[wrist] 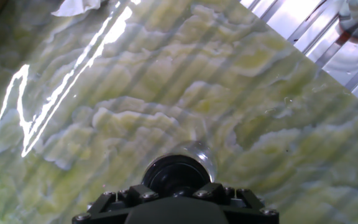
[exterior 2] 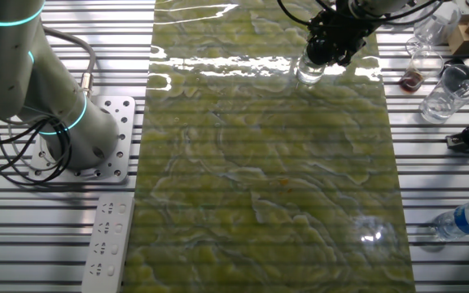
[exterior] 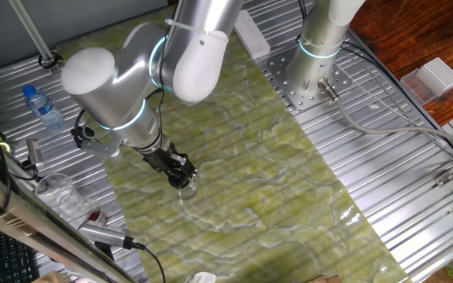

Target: Screw the lid onto the jar

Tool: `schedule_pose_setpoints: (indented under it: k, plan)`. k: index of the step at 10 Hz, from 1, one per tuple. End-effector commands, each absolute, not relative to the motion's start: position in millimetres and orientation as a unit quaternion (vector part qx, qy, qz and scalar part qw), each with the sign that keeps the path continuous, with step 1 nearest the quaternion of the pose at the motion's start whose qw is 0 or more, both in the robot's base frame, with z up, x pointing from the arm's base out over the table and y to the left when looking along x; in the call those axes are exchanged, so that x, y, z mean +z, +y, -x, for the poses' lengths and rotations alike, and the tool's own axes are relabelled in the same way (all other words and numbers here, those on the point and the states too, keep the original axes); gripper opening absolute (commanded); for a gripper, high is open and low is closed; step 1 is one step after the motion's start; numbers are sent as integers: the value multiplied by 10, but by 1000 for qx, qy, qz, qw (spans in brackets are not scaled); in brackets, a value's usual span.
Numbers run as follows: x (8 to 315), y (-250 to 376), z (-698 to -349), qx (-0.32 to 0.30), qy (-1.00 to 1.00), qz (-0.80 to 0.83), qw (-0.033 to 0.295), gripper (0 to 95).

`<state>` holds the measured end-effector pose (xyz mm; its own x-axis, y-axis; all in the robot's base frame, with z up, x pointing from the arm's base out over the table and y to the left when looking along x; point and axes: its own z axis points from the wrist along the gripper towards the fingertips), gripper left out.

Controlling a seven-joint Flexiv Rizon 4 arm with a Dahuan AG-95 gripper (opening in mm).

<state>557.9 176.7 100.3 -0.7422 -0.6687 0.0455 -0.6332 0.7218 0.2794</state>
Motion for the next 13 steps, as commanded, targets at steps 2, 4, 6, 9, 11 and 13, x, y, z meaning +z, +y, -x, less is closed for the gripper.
schedule_pose_setpoints:
  k: [2,4,6,9,11,13]
  plan:
    - [1084,1777,-5595,-114,-928,-346,77,0]
    - [1106,1786,-5597,-106,-929,-345,78,0]
    - [1102,1819,-5586,-88,-933,-342,72,0]
    - [1116,1899,-5546,-55,-938,-334,69,0]
    - [1104,1897,-5495,-50,-940,-331,63,0]
    - [1118,1881,-5452,-42,-941,-331,58,0]
